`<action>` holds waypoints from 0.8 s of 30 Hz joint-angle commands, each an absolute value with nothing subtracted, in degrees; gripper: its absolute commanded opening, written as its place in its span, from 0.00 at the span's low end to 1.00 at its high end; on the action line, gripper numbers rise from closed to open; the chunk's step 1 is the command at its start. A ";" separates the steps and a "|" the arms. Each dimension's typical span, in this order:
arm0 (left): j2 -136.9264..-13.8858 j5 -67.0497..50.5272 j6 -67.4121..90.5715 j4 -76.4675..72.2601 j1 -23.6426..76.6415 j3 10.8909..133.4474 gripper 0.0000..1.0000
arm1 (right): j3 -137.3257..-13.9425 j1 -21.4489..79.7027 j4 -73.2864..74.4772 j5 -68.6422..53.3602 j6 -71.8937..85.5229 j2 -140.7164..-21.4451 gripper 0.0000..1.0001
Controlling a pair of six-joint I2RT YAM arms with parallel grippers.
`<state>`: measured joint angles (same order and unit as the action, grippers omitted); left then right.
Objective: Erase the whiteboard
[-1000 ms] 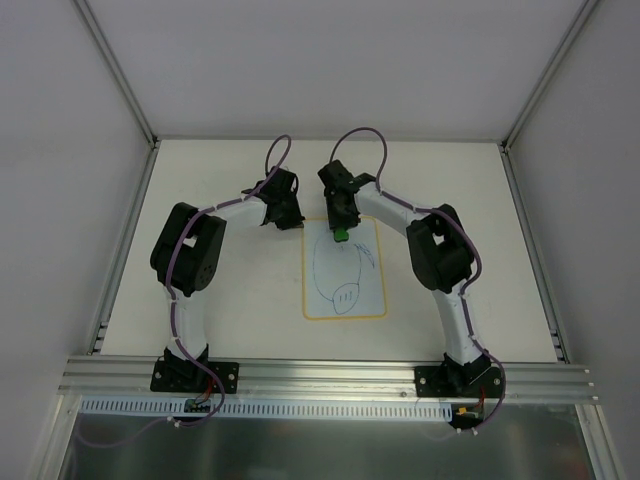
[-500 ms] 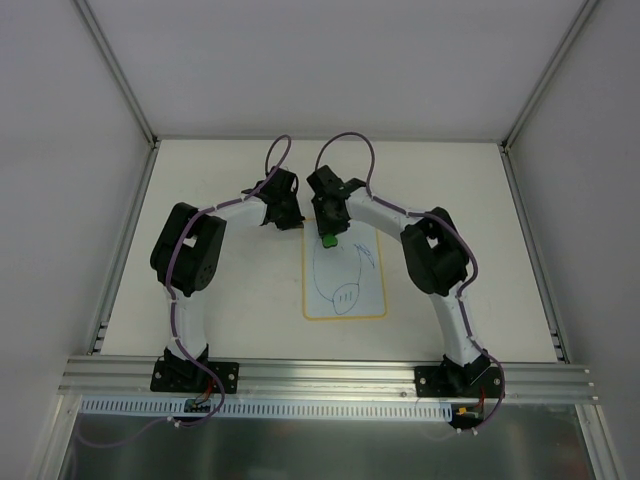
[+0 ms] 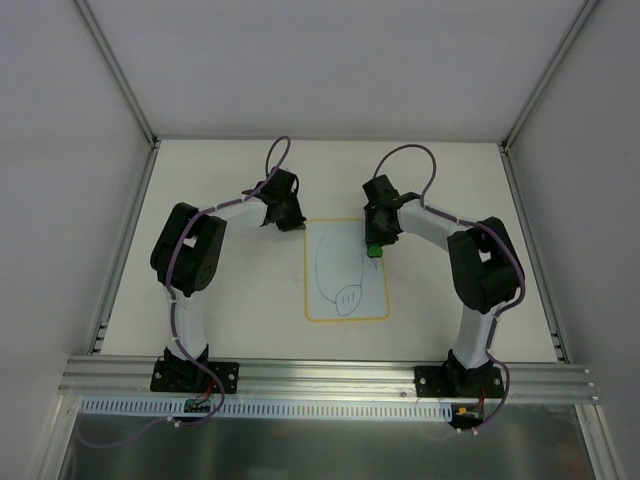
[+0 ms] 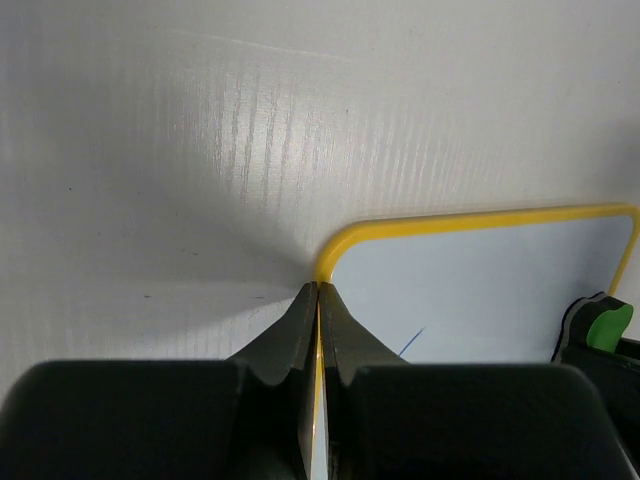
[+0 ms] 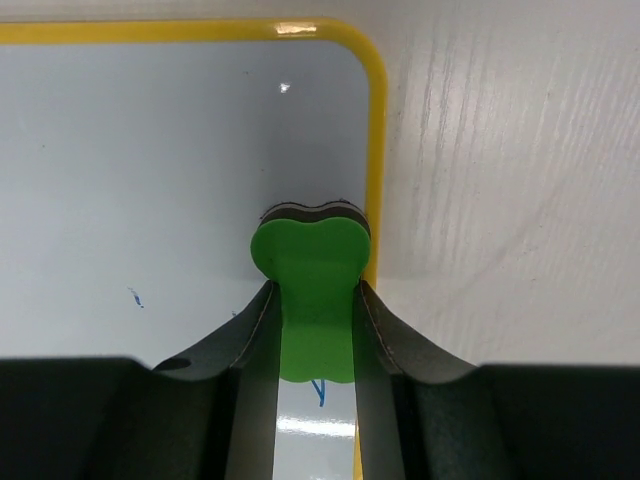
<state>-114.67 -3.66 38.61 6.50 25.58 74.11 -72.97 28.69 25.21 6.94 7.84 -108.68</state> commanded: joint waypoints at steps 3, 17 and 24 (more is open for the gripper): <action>-116.37 -3.87 38.67 11.43 26.28 72.77 0.00 | -69.87 33.04 28.12 5.72 4.84 -110.47 0.00; -116.10 -3.87 39.46 11.51 26.19 72.77 0.00 | -76.73 40.53 28.21 -1.41 2.45 -116.81 0.00; -115.93 -3.69 39.37 11.43 26.02 72.77 0.00 | -67.86 31.91 28.04 5.71 4.83 -110.66 0.00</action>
